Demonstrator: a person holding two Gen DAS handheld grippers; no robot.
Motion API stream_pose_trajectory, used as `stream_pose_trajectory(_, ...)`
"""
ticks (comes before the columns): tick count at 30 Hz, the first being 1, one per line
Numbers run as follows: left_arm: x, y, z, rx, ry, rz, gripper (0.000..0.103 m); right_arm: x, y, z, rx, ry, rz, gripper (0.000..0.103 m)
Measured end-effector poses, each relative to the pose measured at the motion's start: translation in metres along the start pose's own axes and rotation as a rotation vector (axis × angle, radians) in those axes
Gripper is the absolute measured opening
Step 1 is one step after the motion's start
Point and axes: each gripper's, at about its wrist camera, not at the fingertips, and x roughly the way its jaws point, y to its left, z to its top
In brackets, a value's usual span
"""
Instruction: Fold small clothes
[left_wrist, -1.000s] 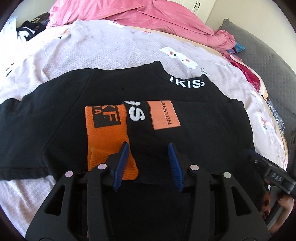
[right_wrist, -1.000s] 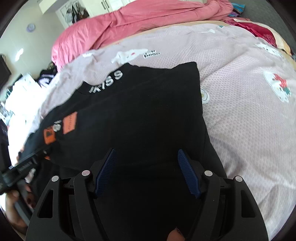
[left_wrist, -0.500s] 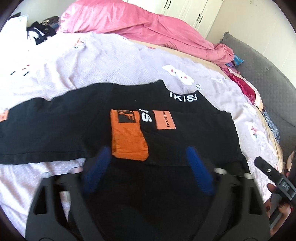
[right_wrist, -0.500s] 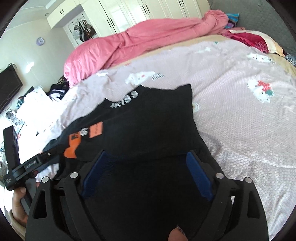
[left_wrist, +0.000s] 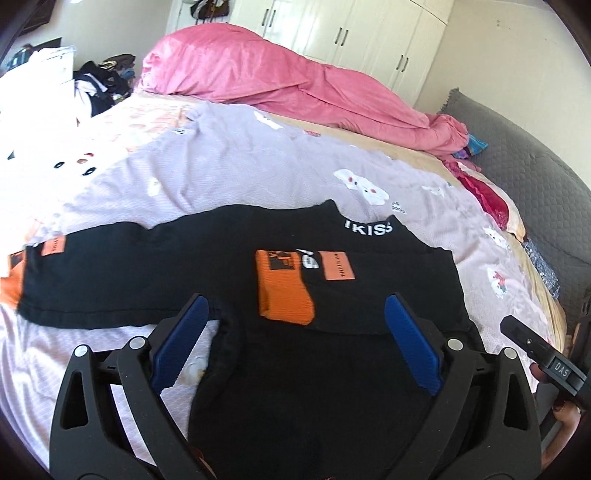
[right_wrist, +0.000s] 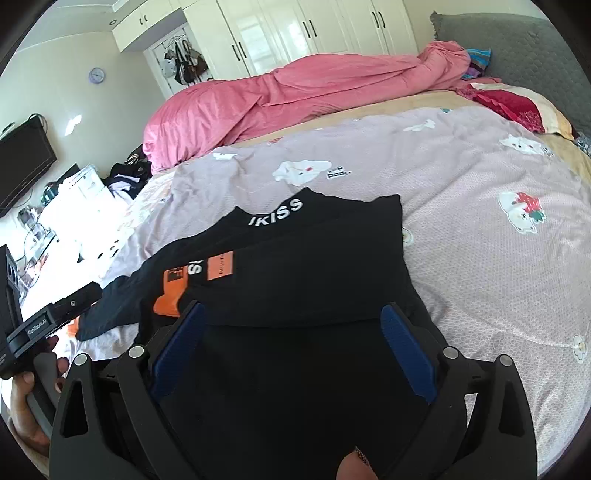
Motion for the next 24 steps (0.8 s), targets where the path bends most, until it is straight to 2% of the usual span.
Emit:
stream_pose_trajectory(2,-0.005,0.008,-0.001,-0.009,0.000,0.010,0.094,-0.002,0.007,0.001,-0.014,-0.005,0.008,0.095)
stream_pose_trajectory(24,-0.041,0.116,-0.015,-0.162,-0.034,0.124,0.094,0.023,0.098,-0.003,-0.157,0.024,0.072,0.096)
